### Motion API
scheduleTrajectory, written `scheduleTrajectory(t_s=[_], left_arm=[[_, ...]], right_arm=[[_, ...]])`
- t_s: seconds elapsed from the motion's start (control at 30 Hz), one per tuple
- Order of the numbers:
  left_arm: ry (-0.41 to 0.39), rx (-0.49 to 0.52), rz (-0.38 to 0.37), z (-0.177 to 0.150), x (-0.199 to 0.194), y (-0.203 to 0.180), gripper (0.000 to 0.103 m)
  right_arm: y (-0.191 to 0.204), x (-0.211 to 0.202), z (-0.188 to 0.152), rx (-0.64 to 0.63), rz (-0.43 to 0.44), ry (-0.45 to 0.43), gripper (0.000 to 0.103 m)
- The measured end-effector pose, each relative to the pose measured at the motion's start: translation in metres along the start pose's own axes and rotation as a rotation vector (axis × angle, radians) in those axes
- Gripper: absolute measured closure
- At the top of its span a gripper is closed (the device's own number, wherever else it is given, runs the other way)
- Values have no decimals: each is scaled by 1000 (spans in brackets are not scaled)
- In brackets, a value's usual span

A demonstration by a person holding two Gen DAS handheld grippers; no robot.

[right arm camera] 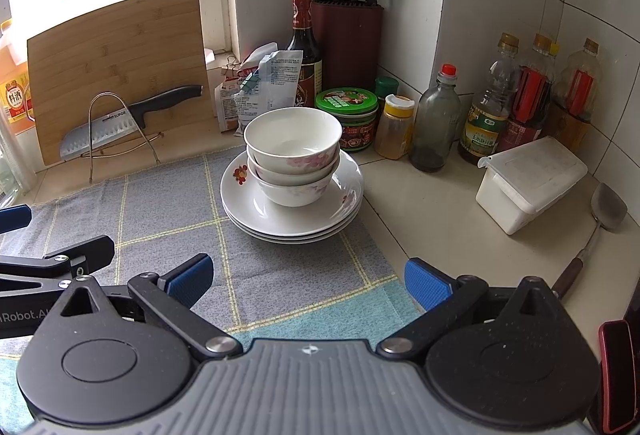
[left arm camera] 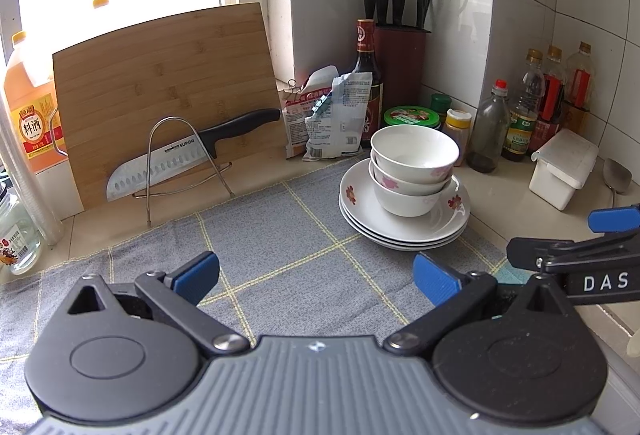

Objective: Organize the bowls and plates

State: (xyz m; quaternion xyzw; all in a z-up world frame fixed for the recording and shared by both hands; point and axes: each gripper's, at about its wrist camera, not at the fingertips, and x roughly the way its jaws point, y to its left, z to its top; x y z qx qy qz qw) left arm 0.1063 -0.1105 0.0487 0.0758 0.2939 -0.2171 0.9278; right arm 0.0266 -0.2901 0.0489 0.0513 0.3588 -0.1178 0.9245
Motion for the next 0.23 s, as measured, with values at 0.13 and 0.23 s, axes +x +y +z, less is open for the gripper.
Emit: scheduleTrajectory(t_s=[0.13,0.23], left_arm=[[0,1,-1,0,0,0,1],[0,1,0,0,0,0,1]], right_arm=[[-1,-1,0,-1,-1,-1,0],[-1,-2,0,-3,-4,-2,0]])
